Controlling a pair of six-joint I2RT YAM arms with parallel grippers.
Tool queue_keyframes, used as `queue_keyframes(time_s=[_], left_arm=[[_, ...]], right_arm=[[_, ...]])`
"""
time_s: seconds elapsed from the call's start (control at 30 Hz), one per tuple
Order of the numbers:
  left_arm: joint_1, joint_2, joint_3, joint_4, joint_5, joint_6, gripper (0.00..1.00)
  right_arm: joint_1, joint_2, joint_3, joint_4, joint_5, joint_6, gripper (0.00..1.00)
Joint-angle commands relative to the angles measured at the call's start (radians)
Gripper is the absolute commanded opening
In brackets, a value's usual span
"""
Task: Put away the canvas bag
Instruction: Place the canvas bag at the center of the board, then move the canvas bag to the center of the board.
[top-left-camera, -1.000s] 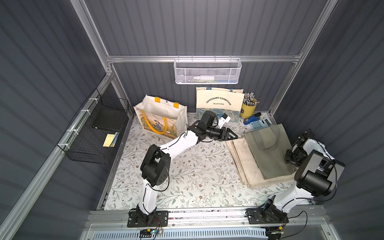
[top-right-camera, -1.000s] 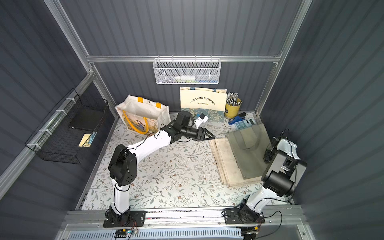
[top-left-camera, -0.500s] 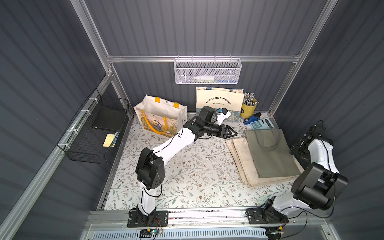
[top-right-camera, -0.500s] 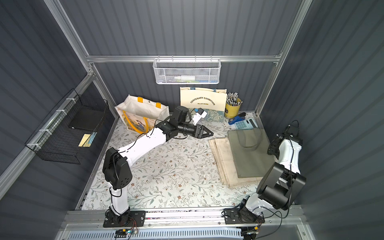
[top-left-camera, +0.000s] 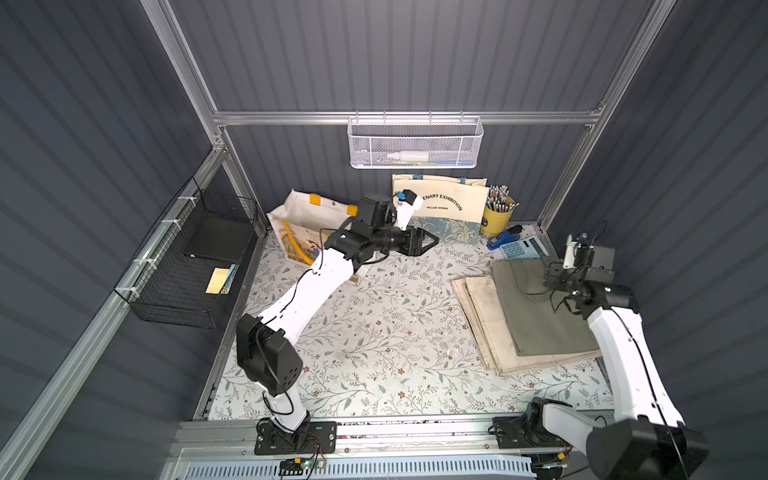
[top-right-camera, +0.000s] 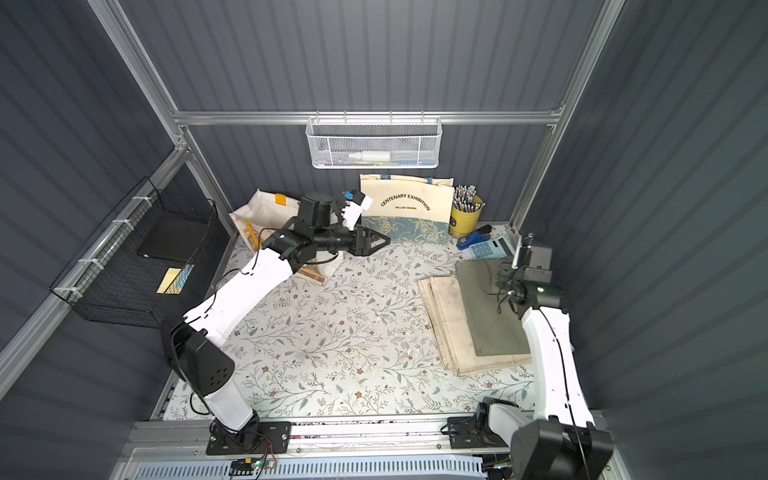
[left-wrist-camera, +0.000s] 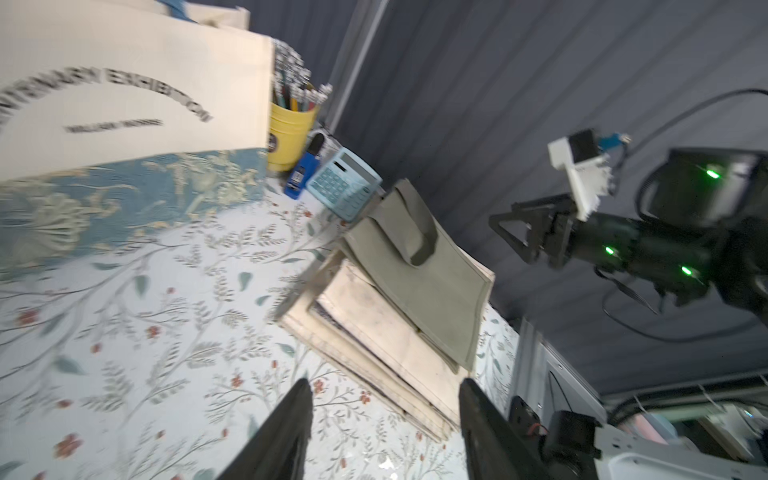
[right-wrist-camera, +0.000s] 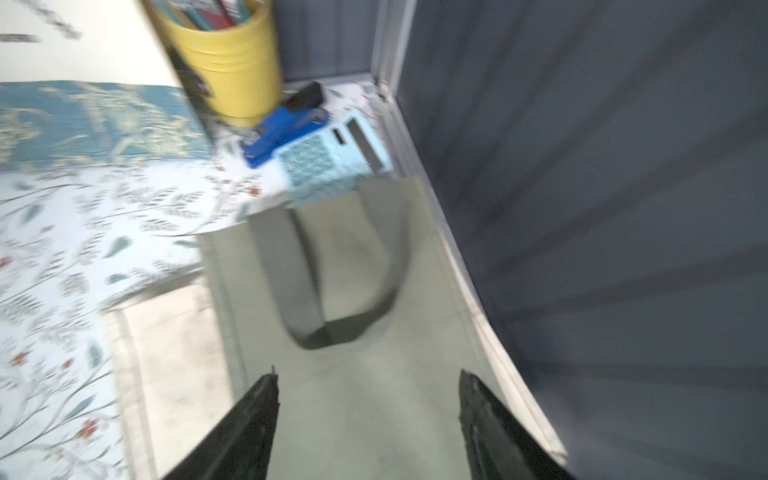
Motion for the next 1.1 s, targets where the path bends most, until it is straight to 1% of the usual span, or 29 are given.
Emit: queue_keyframes(time_s=[0.0,0.07,0.13,0.2,0.27,0.33,0.4,0.5,0.53,0.6,0.7,0.77,0.83,0.9,0.97,1.07], left_arm=[[0.023,-0.122,-0.065,-0.067,-0.162,0.082,0.62],[0.031,-0.183,-0.105,-0.097,-0.294,0.115,0.7],[0.052,-0.219,-0.11,-0.148,-0.38,0.186,0.75],[0.074,-0.208,-0.076,-0.241,-0.434,0.268,0.77],[0.108,-0.162,-0.015,-0.345,-0.45,0.323,0.77],[0.144,-0.113,0.029,-0.404,-0.446,0.353,0.71],[0.175,-0.081,0.043,-0.408,-0.441,0.36,0.65],[0.231,-0.002,0.109,-0.45,-0.403,0.355,0.63],[0.239,0.03,0.138,-0.474,-0.396,0.356,0.63],[0.241,0.088,0.178,-0.505,-0.435,0.36,0.63],[0.242,0.155,0.2,-0.519,-0.472,0.367,0.63],[0.242,0.196,0.222,-0.527,-0.488,0.371,0.61],[0.242,0.226,0.247,-0.532,-0.494,0.372,0.56],[0.242,0.245,0.268,-0.526,-0.481,0.372,0.43],[0.242,0.259,0.289,-0.523,-0.475,0.372,0.33],[0.242,0.263,0.297,-0.534,-0.48,0.371,0.22]], right_arm=[[0.158,-0.06,-0.033,0.125,-0.02,0.031,0.69],[0.281,-0.057,-0.056,0.184,-0.031,0.041,0.69],[0.403,-0.019,-0.078,0.264,-0.058,0.046,0.7],[0.484,0.051,-0.08,0.337,-0.085,0.043,0.7],[0.545,0.134,-0.069,0.411,-0.096,0.04,0.7],[0.591,0.242,-0.024,0.456,-0.131,0.029,0.7],[0.631,0.33,0.033,0.479,-0.146,0.027,0.69],[0.673,0.437,0.124,0.475,-0.174,0.034,0.69],[0.682,0.458,0.142,0.477,-0.184,0.033,0.69],[0.703,0.488,0.162,0.502,-0.195,0.031,0.69],[0.726,0.498,0.152,0.561,-0.214,0.026,0.68],[0.734,0.499,0.134,0.601,-0.223,0.027,0.68],[0.737,0.5,0.118,0.621,-0.231,0.039,0.68],[0.739,0.502,0.11,0.625,-0.239,0.047,0.68],[0.738,0.506,0.104,0.626,-0.245,0.054,0.67],[0.74,0.514,0.099,0.626,-0.251,0.064,0.67]])
